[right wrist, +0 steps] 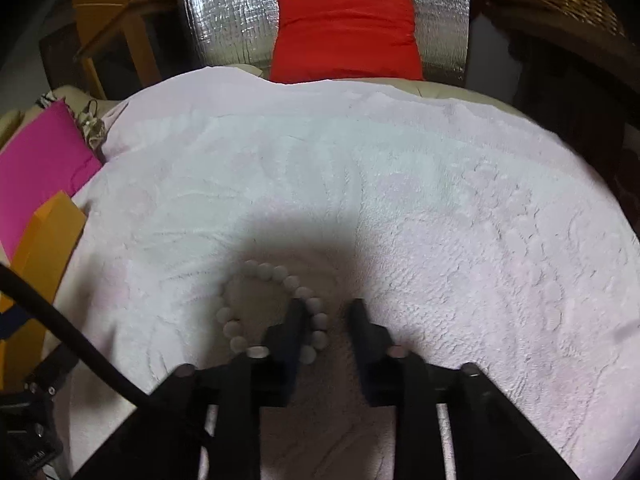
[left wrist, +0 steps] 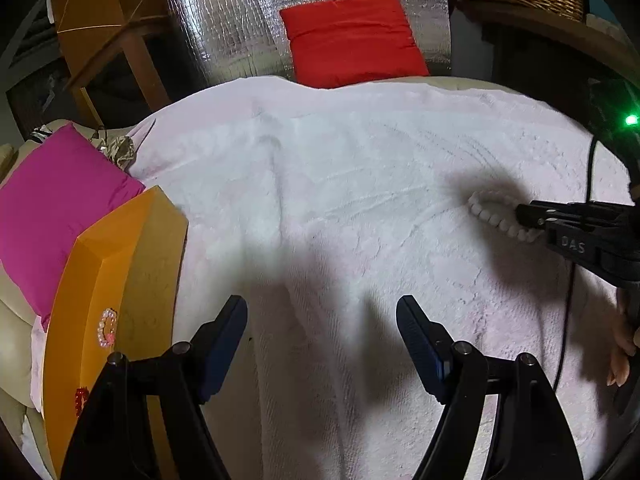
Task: Organize jewelry
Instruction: 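Grasp the white bead bracelet on the sheet with right tool, then lift the white bracelet with right tool and move toward the box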
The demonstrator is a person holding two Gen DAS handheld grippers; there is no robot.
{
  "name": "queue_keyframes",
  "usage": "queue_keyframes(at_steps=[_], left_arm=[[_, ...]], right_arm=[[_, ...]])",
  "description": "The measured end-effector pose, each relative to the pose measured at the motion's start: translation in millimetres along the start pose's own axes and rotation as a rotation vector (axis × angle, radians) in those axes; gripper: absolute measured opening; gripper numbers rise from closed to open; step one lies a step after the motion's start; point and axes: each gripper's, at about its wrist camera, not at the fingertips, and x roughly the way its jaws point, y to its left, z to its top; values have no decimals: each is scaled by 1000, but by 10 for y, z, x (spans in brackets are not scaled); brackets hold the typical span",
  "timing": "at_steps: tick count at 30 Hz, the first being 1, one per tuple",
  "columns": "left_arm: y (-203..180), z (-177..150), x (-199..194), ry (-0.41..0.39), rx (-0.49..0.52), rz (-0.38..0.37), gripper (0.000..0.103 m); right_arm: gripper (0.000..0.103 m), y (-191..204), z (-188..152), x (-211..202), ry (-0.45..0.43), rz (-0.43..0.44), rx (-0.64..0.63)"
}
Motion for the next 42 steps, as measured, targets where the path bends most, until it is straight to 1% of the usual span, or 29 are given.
queue_keyframes(at_steps=[4, 12, 15, 17, 21, 25, 28, 29, 30, 37, 38, 41, 42], left_arm=[[-17, -21, 60, 33, 6, 15, 78], [-35, -40, 121, 63, -1, 7, 78], [-37, -46, 127, 65, 1, 7, 78], [-32, -51, 129, 65, 2, 9, 78], [-39, -57, 147, 71, 7, 14, 78], [-45, -58, 146, 68, 14, 14, 78], [-52, -60, 148, 67, 18, 15, 78], [-51, -61, 149, 67, 20, 15, 78], [-47, -63, 148, 67, 21, 15, 78], [-24, -85, 115, 59, 28, 18, 78], [-16, -90, 107, 57, 29, 19, 78], [5, -103, 91, 53, 32, 22, 78], [16, -103, 86, 52, 32, 22, 78]], right_arm=[[10, -35, -44, -48, 3, 7, -8], [10, -283, -133, -235, 45, 116, 59], [10, -383, -171, -351, 49, 158, 93], [10, -413, -198, -420, 47, 170, 101], [10, -413, -252, -470, 57, 157, 77], [11, -418, -299, -328, 120, 125, 66], [11, -420, -298, -296, 128, 118, 72], [15, -404, -289, -288, 133, 118, 66], [19, -391, -284, -284, 129, 120, 64], [22, -222, -269, -222, 90, 49, 5], [22, -213, -270, -223, 86, 47, 4], [15, -175, -276, -241, 70, 27, -15], [15, -164, -274, -249, 65, 28, -17]])
